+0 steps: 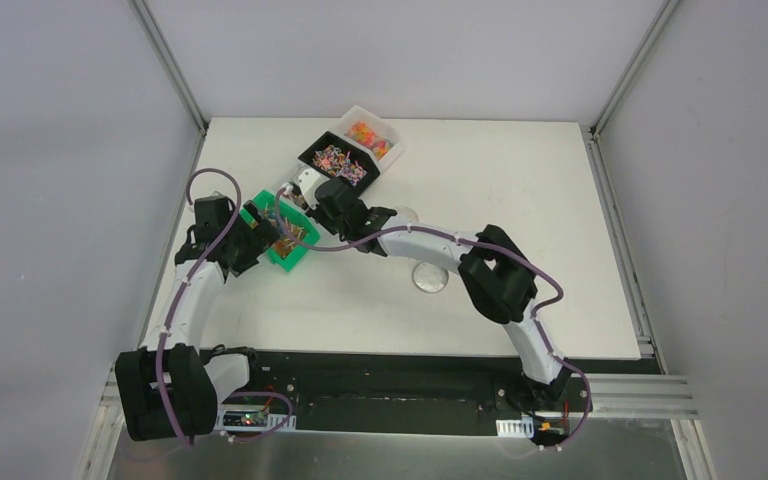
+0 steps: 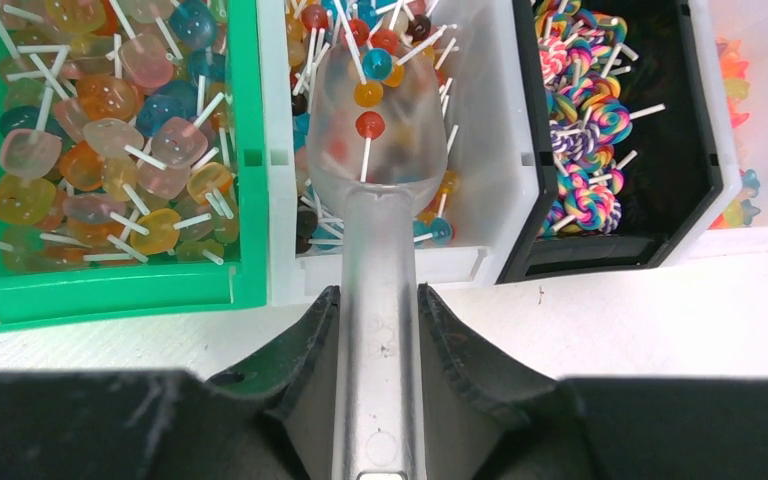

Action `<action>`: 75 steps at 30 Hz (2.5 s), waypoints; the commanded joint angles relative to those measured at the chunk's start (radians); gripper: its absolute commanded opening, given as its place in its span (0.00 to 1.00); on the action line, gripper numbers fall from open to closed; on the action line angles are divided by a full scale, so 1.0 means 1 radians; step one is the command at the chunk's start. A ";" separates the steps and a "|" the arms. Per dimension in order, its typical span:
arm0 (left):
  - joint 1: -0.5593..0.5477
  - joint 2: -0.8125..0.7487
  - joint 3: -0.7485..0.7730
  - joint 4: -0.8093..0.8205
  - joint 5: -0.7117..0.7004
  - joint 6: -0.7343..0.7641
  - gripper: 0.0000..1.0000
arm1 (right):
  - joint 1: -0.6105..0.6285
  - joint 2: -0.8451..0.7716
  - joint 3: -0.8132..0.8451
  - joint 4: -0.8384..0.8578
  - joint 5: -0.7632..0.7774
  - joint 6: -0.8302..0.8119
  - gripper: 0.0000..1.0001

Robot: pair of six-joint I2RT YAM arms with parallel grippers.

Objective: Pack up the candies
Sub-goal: Scoop the fake candies from the storage box, then place the fake candies in the packing bottle.

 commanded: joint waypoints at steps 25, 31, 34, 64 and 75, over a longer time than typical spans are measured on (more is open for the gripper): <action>0.003 -0.143 0.104 -0.020 0.209 0.144 0.99 | 0.003 -0.391 -0.300 0.221 -0.014 0.002 0.00; 0.003 -0.215 0.081 0.018 0.292 0.165 0.99 | -0.005 -0.496 -0.393 0.271 -0.012 0.003 0.00; 0.003 -0.241 0.061 0.044 0.321 0.156 0.99 | -0.012 -0.556 -0.445 0.285 -0.005 0.005 0.00; -0.066 -0.271 -0.025 0.181 0.445 0.219 0.99 | -0.066 -1.102 -0.721 -0.213 0.185 -0.104 0.00; -0.066 -0.266 -0.017 0.155 0.404 0.223 0.99 | -0.065 -1.039 -0.680 -0.404 0.181 -0.106 0.00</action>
